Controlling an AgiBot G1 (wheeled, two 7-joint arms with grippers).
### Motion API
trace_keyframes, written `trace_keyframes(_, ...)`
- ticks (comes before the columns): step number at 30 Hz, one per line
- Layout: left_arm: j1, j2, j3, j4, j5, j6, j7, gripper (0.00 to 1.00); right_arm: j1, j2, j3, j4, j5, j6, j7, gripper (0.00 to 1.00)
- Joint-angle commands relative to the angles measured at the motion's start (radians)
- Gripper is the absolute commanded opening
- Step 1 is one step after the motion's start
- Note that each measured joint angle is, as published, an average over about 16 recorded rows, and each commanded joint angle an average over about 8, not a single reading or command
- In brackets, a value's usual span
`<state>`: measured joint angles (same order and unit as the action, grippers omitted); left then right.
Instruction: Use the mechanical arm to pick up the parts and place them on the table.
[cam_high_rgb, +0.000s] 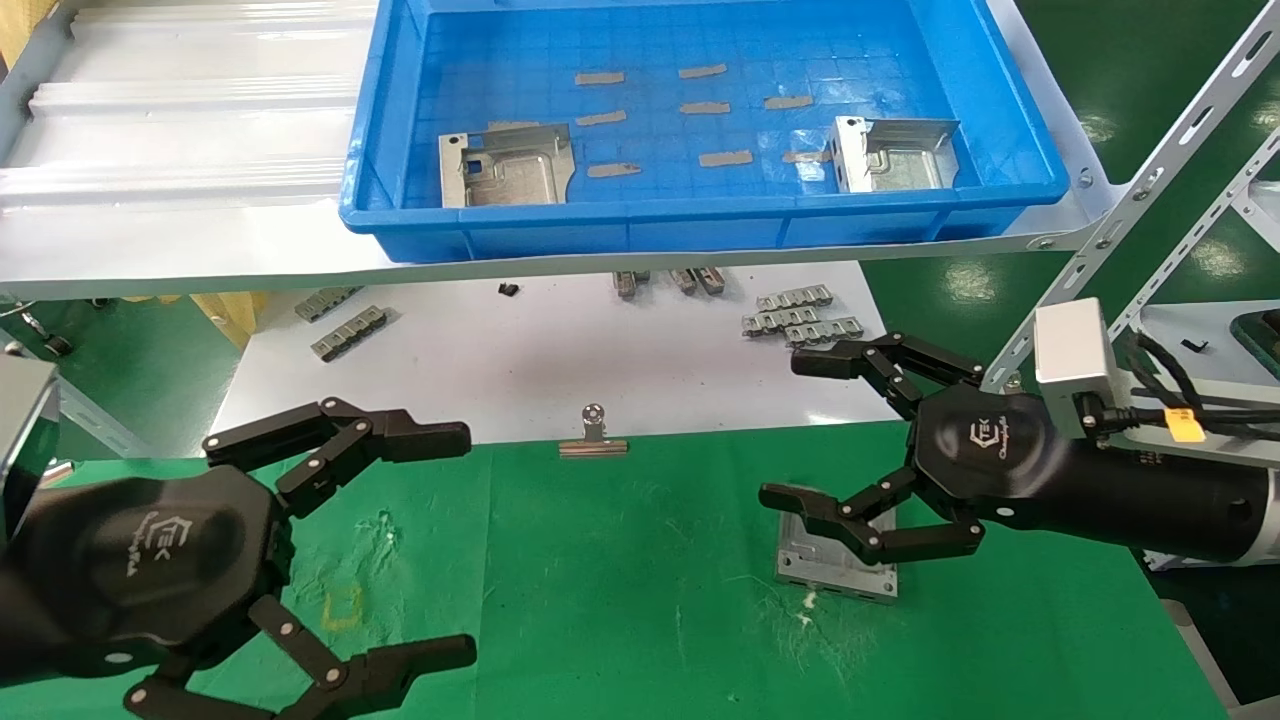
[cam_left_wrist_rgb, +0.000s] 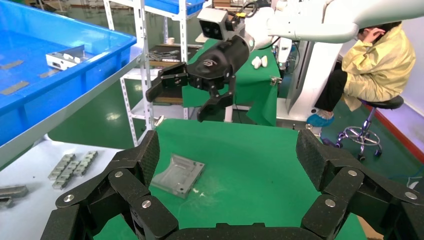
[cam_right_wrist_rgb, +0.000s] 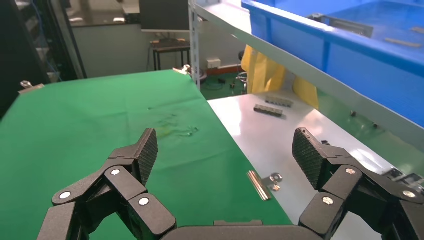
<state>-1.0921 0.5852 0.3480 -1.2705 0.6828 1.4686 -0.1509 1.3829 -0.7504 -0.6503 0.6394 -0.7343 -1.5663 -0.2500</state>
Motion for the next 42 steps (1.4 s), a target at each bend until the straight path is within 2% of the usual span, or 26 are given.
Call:
trace_keyframes(1, 0.0, 0.0, 0.0, 0.0, 0.0, 0.0, 0.0, 1.0, -0.016, 0.007, 0.019, 0.033, 0.0, 0.004, 0.022, 1.0)
trace_keyframes(35, 0.0, 0.0, 0.001, 0.0, 0.0, 0.0, 0.0, 1.0, -0.281, 0.127, 0.338, 0.587, 0.003, 0.064, 0.399, 1.0)
trace_keyframes(42, 0.0, 0.0, 0.001, 0.0, 0.0, 0.0, 0.0, 1.0, -0.316, 0.143, 0.381, 0.664, 0.004, 0.071, 0.446, 1.0)
